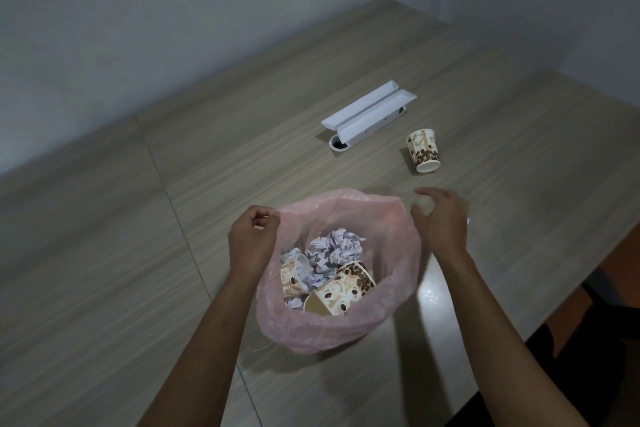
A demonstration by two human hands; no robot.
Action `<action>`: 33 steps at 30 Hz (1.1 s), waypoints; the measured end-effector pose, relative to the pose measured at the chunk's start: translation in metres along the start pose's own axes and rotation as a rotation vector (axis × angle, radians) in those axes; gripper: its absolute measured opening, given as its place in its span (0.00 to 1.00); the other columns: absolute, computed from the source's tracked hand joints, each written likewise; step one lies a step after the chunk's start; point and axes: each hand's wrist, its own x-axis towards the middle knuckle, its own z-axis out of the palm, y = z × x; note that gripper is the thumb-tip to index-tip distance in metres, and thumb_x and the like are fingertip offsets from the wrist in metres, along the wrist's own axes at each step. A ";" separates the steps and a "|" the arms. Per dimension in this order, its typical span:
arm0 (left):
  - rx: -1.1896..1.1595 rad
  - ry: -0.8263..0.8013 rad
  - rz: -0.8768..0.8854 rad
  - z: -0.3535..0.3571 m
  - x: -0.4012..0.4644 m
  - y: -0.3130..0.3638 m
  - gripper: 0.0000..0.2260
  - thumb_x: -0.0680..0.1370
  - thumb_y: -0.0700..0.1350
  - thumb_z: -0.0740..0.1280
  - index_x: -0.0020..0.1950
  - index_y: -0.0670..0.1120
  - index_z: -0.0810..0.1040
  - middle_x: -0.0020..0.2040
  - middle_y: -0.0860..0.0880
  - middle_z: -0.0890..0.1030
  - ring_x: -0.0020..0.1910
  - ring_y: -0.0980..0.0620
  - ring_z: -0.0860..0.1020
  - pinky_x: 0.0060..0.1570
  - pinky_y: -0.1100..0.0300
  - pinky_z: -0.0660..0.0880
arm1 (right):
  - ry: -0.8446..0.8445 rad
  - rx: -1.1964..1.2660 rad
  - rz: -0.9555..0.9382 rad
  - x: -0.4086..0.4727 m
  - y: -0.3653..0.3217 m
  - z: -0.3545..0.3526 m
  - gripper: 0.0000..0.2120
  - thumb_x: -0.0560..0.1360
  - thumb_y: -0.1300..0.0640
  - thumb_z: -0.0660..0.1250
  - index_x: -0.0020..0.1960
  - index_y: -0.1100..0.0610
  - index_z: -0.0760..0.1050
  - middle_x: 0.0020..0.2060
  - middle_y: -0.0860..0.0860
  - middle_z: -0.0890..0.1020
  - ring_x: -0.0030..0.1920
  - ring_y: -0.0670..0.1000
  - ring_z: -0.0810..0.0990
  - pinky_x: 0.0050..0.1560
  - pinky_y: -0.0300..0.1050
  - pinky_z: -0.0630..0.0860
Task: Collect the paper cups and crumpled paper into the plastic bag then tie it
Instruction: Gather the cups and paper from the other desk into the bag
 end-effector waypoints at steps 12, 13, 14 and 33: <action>-0.005 -0.005 -0.011 0.000 -0.001 -0.001 0.03 0.76 0.40 0.68 0.43 0.46 0.81 0.41 0.52 0.81 0.40 0.56 0.77 0.42 0.64 0.72 | -0.071 -0.108 0.256 -0.012 0.087 0.025 0.05 0.71 0.61 0.73 0.44 0.54 0.78 0.50 0.62 0.77 0.52 0.64 0.76 0.51 0.47 0.69; -0.007 -0.006 -0.010 0.000 -0.001 -0.001 0.03 0.76 0.40 0.68 0.43 0.46 0.81 0.41 0.52 0.81 0.40 0.56 0.77 0.42 0.64 0.72 | -0.060 -0.061 0.240 -0.011 0.083 0.023 0.06 0.69 0.61 0.73 0.42 0.53 0.77 0.47 0.62 0.79 0.48 0.63 0.78 0.51 0.48 0.73; -0.010 -0.006 -0.008 0.000 -0.001 -0.001 0.03 0.76 0.40 0.68 0.43 0.46 0.81 0.41 0.52 0.81 0.40 0.56 0.77 0.42 0.64 0.72 | -0.038 -0.020 0.220 -0.011 0.077 0.020 0.08 0.69 0.61 0.74 0.41 0.51 0.76 0.45 0.61 0.80 0.45 0.61 0.80 0.49 0.48 0.76; -0.032 0.036 0.001 0.002 0.006 0.008 0.04 0.76 0.41 0.67 0.42 0.47 0.80 0.41 0.52 0.81 0.40 0.57 0.77 0.43 0.63 0.72 | -0.668 0.358 -0.305 -0.075 -0.092 0.012 0.15 0.72 0.47 0.74 0.58 0.43 0.81 0.56 0.37 0.82 0.56 0.34 0.77 0.56 0.30 0.73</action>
